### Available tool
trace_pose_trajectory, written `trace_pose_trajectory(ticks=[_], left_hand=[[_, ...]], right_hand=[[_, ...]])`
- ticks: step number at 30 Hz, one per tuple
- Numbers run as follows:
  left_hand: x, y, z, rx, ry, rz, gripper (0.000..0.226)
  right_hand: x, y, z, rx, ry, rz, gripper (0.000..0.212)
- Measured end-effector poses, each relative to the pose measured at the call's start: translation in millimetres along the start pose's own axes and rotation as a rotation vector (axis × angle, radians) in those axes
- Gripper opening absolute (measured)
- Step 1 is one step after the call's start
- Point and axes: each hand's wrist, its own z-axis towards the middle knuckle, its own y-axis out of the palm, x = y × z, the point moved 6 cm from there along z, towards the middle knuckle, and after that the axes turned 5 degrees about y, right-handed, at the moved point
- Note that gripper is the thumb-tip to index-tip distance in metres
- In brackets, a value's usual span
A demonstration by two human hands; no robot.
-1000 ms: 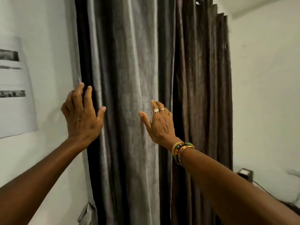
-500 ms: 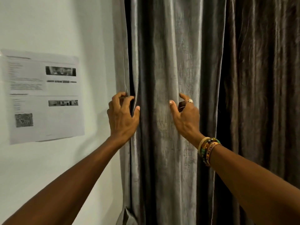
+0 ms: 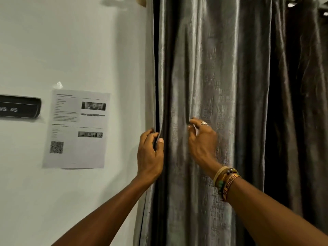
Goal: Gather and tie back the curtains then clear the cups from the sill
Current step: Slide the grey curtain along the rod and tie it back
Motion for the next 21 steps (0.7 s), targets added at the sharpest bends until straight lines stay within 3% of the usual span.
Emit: trace_pose_trajectory(ticks=[4, 7, 10, 12, 13, 15, 17, 19, 21], left_hand=[[20, 12, -4, -0.007, -0.025, 0.003, 0.02], [13, -4, -5, 0.082, -0.159, -0.085, 0.025], [3, -14, -8, 0.041, -0.158, -0.007, 0.042], [4, -21, -9, 0.085, -0.137, 0.089, 0.023], [5, -24, -8, 0.116, -0.123, 0.121, 0.01], [3, -31, -5, 0.154, -0.124, 0.15, 0.005], [-1, -38, -3, 0.192, -0.151, 0.161, 0.005], [-5, -43, -1, 0.211, -0.166, 0.161, 0.01], [-6, -45, -2, 0.204, -0.153, 0.153, 0.013]], right_hand=[[-25, 44, 1, -0.199, -0.076, 0.016, 0.033], [-52, 62, 2, -0.396, -0.016, 0.338, 0.027], [-65, 66, 11, -0.594, 0.033, 0.514, 0.024], [-64, 58, 17, -0.636, -0.006, 0.543, 0.023], [-59, 48, 22, -0.545, -0.031, 0.551, 0.021], [-29, 21, 35, -0.143, 0.029, 0.458, 0.027], [14, -6, 45, 0.152, 0.291, 0.172, 0.061], [60, -29, 54, 0.214, 0.598, 0.09, 0.105], [100, -49, 63, 0.232, 0.733, 0.077, 0.132]])
